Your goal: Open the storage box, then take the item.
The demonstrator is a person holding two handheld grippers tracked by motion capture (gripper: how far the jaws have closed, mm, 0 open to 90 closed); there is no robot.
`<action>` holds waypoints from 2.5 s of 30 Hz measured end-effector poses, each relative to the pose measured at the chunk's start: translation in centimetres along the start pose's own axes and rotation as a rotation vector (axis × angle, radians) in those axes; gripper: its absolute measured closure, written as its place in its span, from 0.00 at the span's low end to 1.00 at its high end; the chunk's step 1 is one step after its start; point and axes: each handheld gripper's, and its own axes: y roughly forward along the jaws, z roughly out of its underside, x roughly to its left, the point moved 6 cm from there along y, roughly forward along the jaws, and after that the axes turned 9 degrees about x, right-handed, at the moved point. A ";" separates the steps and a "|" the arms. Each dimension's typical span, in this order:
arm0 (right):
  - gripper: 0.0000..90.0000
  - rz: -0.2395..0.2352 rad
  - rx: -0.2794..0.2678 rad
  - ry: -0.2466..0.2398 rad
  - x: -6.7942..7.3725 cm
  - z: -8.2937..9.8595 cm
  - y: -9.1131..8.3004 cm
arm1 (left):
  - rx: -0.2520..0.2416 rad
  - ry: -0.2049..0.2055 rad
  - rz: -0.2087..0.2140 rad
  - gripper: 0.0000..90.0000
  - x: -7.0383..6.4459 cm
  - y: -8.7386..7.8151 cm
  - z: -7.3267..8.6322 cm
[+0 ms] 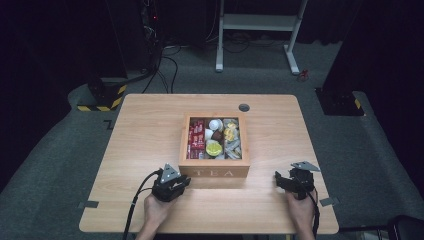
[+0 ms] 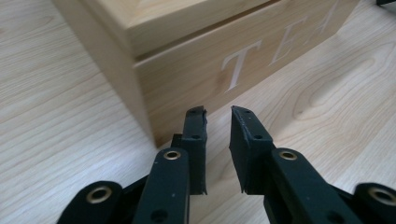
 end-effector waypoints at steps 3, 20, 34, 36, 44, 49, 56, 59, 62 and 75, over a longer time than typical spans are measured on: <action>0.23 0.000 0.000 0.000 0.0 0.0 0.0 | 0.000 0.019 0.007 0.88 -0.6 0.5 -0.8; 0.23 0.001 0.000 -0.001 0.0 0.0 0.0 | -0.025 0.018 -0.001 0.99 -1.3 1.1 -2.8; 0.23 0.002 0.000 -0.003 0.0 0.0 0.0 | -0.057 0.037 -0.003 1.00 -1.8 0.2 -4.1; 0.23 0.002 0.000 -0.003 0.0 0.0 0.0 | -0.051 0.030 0.001 1.00 -1.8 0.2 -4.2; 0.23 0.001 0.001 0.000 0.0 0.0 0.0 | -0.044 0.032 -0.009 1.00 -1.8 0.1 -4.3; 0.23 0.002 -0.002 -0.004 0.0 0.0 0.0 | -0.061 0.011 -0.007 1.00 -1.8 0.0 -4.6; 0.23 0.002 -0.001 -0.003 0.0 0.0 0.0 | -0.066 0.006 -0.002 1.00 -1.8 0.0 -4.9; 0.23 0.002 -0.001 -0.003 0.0 0.0 0.0 | -0.069 0.004 -0.004 1.00 -1.8 -0.1 -5.0; 0.23 0.002 -0.002 -0.004 0.0 0.0 0.0 | -0.073 -0.002 -0.003 1.00 -1.8 -0.1 -5.2; 0.23 0.002 -0.001 -0.003 0.0 0.0 0.0 | -0.076 -0.018 0.020 1.00 -1.6 -0.4 -5.9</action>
